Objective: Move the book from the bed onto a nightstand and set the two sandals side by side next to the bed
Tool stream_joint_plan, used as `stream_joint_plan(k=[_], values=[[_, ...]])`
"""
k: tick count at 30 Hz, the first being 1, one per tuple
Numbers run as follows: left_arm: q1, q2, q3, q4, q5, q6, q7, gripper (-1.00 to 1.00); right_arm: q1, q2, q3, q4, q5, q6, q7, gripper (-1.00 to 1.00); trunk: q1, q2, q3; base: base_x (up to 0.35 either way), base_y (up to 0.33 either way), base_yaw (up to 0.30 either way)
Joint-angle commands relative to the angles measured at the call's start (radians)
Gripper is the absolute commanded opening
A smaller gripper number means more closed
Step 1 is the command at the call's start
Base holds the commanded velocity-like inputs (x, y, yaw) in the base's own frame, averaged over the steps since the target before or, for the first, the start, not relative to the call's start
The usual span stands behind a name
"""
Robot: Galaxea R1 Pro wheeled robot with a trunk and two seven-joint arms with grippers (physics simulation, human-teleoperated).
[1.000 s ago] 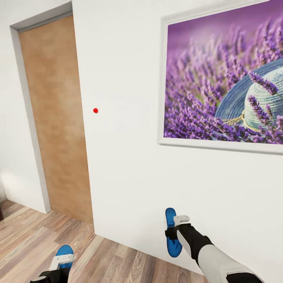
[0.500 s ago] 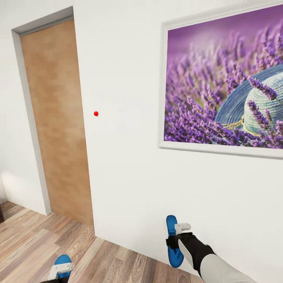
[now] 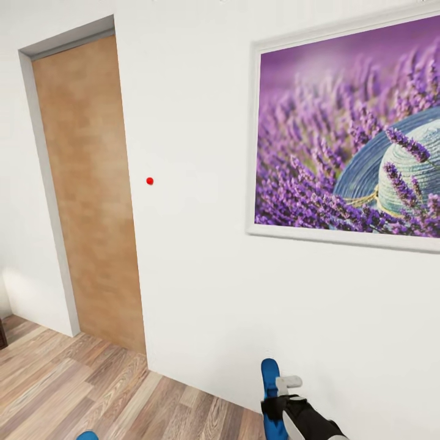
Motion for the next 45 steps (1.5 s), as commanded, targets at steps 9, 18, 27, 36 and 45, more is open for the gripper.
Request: stream_joint_plan(k=[9, 18, 27, 36, 45], values=[[-0.001, -0.001, 0.000, 0.072, 0.010, -0.057, 0.003, -1.00, 0.087, -0.009, 0.005, 0.007, 0.005, 0.002, -0.006, -1.00, -0.035, 0.062, 0.027, 0.000, 0.000, 0.000], [-0.001, 0.000, 0.000, 0.102, 0.011, -0.095, 0.002, -1.00, 0.118, -0.011, 0.004, 0.029, 0.004, -0.030, -0.006, -1.00, -0.069, 0.125, 0.055, 0.000, 0.000, 0.000], [0.002, -0.002, 0.000, 0.108, 0.010, -0.182, -0.004, -1.00, 0.123, -0.011, 0.004, 0.099, 0.005, -0.104, -0.007, -1.00, -0.104, 0.188, 0.084, 0.000, 0.000, 0.000], [0.009, -0.004, 0.000, 0.108, 0.011, -0.216, -0.011, -1.00, 0.125, -0.009, 0.005, 0.124, 0.005, -0.120, -0.008, -1.00, -0.107, 0.195, 0.087, 0.000, 0.000, 0.127], [0.012, -0.011, 0.000, 0.108, 0.012, -0.236, -0.012, -1.00, 0.125, -0.008, 0.006, 0.128, 0.006, -0.122, -0.008, -1.00, -0.107, 0.195, 0.084, 0.000, 0.000, 0.258]])
